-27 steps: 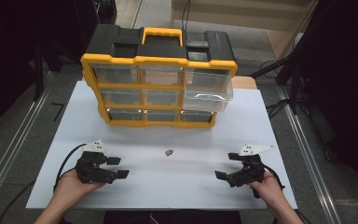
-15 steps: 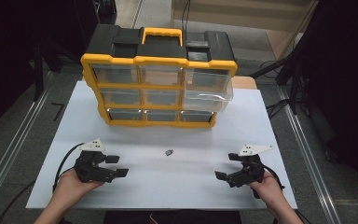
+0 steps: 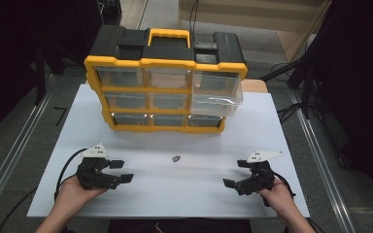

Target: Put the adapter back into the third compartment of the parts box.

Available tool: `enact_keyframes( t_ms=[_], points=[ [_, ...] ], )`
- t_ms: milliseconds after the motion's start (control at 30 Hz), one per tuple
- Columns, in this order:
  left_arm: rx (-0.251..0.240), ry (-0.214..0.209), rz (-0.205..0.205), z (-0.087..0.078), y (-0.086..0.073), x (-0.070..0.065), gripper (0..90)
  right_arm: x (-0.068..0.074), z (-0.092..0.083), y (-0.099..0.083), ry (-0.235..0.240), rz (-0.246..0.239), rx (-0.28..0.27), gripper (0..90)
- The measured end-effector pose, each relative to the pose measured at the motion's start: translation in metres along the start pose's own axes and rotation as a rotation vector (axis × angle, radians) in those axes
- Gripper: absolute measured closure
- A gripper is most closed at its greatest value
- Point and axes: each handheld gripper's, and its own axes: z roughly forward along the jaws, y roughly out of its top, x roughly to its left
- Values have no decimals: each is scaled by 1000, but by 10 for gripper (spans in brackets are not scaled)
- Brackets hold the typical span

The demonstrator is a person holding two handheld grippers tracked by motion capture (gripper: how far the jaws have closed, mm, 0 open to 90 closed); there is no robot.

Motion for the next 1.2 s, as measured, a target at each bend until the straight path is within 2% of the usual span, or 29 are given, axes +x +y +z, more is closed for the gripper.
enact_keyframes(
  t_ms=[900, 967, 1067, 1200],
  points=[
    [34, 6, 15, 4, 1, -2, 302, -1, 0, -1, -8, 4, 9, 0],
    [52, 3, 11, 5, 3, -3, 322, -1, 0, -1, -7, 5, 10, 0],
    [57, 1, 14, 6, 7, -4, 321, -1, 1, -1, -8, 4, 11, 0],
    [51, -24, 28, 10, 15, -9, 311, 0, 1, -1, -10, 5, 13, 0]
  ],
)
